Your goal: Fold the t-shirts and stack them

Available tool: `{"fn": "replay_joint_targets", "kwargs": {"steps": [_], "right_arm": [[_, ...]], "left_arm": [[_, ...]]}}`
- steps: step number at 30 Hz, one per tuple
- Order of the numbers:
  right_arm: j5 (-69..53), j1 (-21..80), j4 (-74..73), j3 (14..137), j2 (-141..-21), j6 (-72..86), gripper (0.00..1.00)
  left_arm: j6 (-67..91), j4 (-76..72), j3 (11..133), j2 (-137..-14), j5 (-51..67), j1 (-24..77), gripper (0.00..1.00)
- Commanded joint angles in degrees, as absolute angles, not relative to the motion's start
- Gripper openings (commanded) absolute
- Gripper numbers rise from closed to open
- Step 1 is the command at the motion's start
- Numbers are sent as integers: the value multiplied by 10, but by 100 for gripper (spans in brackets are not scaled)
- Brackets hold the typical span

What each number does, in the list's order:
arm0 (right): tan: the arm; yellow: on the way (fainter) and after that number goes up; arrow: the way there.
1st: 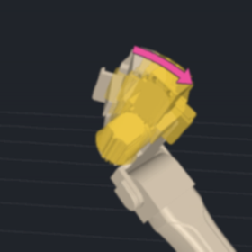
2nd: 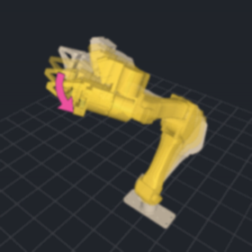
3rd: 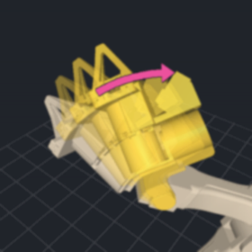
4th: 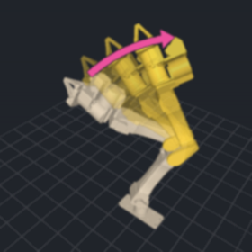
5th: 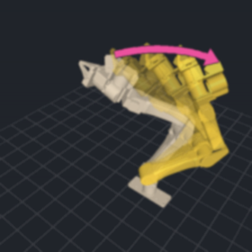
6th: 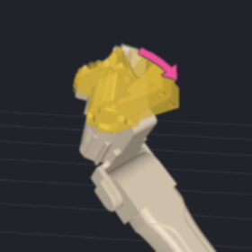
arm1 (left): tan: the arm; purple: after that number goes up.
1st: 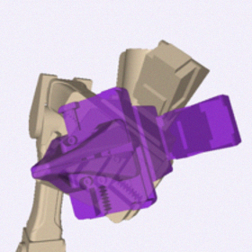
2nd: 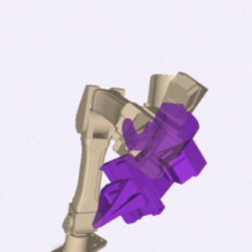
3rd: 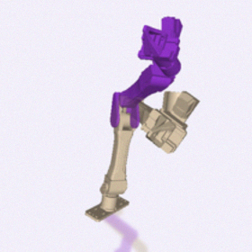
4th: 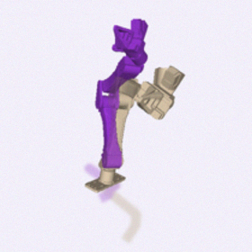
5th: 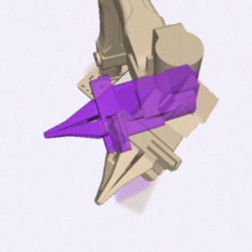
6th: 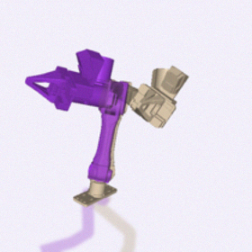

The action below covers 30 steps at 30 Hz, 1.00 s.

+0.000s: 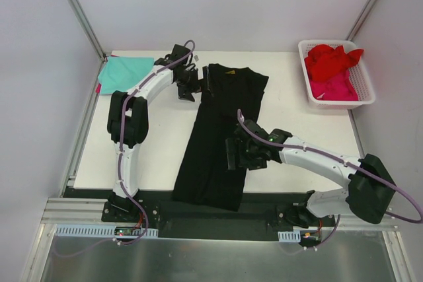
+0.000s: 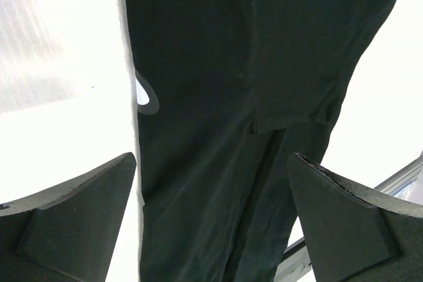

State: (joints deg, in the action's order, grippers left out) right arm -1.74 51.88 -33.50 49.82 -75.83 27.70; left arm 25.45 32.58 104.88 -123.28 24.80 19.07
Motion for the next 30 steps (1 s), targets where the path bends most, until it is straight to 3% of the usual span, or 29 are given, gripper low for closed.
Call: {"fn": "replay_joint_targets", "kwargs": {"steps": [1, 13, 30], "right_arm": [[-10, 538, -292, 520, -772, 291, 95], [-21, 618, -256, 558, -882, 318, 95], [-7, 649, -218, 445, -862, 370, 96]], "left_arm": [[245, 345, 1056, -1227, 235, 192, 99], [238, 349, 1040, -1193, 224, 173, 99], [233, 351, 1023, -1170, 226, 163, 99]]}}
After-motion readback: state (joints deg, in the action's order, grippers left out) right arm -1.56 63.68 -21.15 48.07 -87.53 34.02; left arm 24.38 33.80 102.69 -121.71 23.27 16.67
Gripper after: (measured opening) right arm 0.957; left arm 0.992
